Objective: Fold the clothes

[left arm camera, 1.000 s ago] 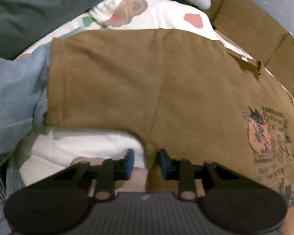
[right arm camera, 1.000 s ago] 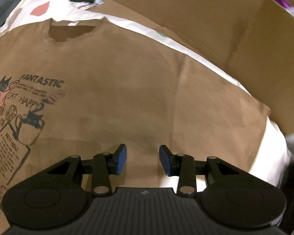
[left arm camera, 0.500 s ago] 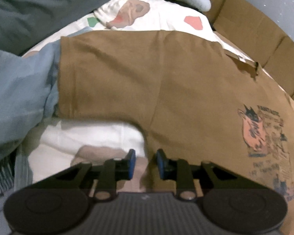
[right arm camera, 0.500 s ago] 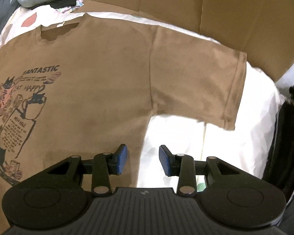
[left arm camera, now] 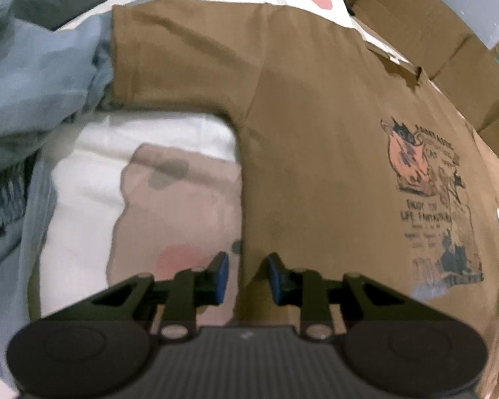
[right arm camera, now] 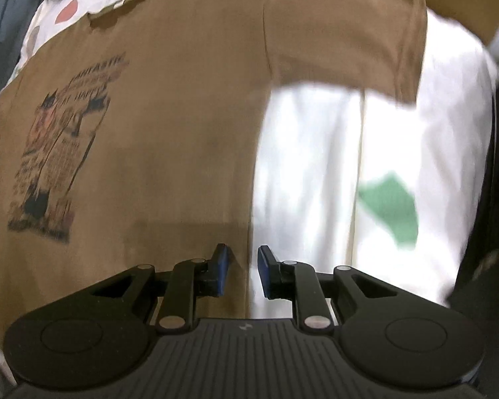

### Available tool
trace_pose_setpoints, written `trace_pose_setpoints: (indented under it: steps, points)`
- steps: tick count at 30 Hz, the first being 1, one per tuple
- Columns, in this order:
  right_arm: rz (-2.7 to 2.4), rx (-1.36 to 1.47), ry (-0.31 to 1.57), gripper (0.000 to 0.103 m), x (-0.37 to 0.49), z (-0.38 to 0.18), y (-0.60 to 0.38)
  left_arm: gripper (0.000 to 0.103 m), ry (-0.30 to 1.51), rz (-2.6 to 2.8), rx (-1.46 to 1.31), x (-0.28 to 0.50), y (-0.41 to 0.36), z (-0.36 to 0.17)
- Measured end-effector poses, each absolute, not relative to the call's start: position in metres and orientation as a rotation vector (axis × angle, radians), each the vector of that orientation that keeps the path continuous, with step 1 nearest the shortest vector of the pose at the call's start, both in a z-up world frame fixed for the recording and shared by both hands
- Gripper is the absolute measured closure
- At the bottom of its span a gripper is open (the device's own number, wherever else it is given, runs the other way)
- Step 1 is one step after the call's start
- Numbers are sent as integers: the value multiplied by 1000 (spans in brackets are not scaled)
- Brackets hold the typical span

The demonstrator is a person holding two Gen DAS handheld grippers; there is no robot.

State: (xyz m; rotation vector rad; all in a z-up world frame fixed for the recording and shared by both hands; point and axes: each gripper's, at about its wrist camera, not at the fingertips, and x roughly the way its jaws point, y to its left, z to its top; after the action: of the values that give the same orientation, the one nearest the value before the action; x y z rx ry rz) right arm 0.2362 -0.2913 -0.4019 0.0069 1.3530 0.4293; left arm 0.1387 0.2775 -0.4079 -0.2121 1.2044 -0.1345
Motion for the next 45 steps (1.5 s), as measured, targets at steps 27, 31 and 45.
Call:
trace_pose_setpoints:
  steps: [27, 31, 45]
  points:
    - [297, 20, 1323, 81, 215, -400, -297, 88, 1183, -58, -191, 101, 275, -409]
    - [261, 108, 1306, 74, 193, -395, -317, 76, 1203, -44, -192, 78, 279, -403]
    - [151, 230, 1275, 68, 137, -387, -361, 54, 1311, -4, -176, 10, 288, -402]
